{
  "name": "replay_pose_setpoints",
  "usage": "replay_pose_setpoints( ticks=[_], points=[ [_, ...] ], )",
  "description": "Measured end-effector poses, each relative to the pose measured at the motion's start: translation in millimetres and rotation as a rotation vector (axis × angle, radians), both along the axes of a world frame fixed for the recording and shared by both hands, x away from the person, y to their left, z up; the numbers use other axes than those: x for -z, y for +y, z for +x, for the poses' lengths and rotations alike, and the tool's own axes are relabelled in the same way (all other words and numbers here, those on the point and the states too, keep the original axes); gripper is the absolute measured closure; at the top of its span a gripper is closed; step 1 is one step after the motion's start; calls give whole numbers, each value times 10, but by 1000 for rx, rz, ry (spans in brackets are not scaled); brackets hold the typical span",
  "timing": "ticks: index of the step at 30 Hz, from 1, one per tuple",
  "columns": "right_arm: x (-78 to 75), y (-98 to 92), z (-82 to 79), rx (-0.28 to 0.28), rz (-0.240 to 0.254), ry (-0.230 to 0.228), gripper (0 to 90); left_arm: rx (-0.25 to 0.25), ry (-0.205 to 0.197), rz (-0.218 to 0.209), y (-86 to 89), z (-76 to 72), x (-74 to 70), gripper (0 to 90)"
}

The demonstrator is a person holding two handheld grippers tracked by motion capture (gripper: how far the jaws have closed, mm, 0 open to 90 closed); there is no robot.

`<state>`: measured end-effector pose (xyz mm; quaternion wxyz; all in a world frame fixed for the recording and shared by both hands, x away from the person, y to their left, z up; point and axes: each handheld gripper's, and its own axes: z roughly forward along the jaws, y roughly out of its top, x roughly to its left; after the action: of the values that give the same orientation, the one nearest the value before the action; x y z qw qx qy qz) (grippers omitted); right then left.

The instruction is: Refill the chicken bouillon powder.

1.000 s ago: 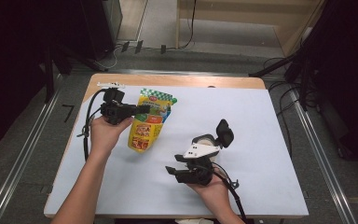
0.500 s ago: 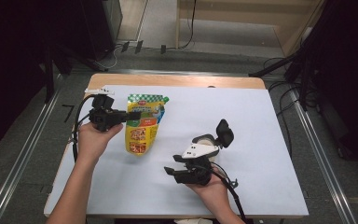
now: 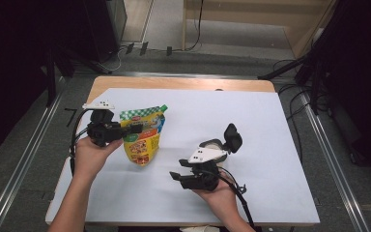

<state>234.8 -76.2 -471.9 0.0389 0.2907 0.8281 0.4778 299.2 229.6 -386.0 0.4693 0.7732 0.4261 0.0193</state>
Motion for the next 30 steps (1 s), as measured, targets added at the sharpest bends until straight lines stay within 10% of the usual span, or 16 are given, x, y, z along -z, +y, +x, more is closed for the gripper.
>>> replay_pose_setpoints(
  ticks=[30],
  points=[
    [-64, -49, 26, 8, 6, -4, 496, 20, 10, 45, 5, -230, -189, 547]
  ],
)
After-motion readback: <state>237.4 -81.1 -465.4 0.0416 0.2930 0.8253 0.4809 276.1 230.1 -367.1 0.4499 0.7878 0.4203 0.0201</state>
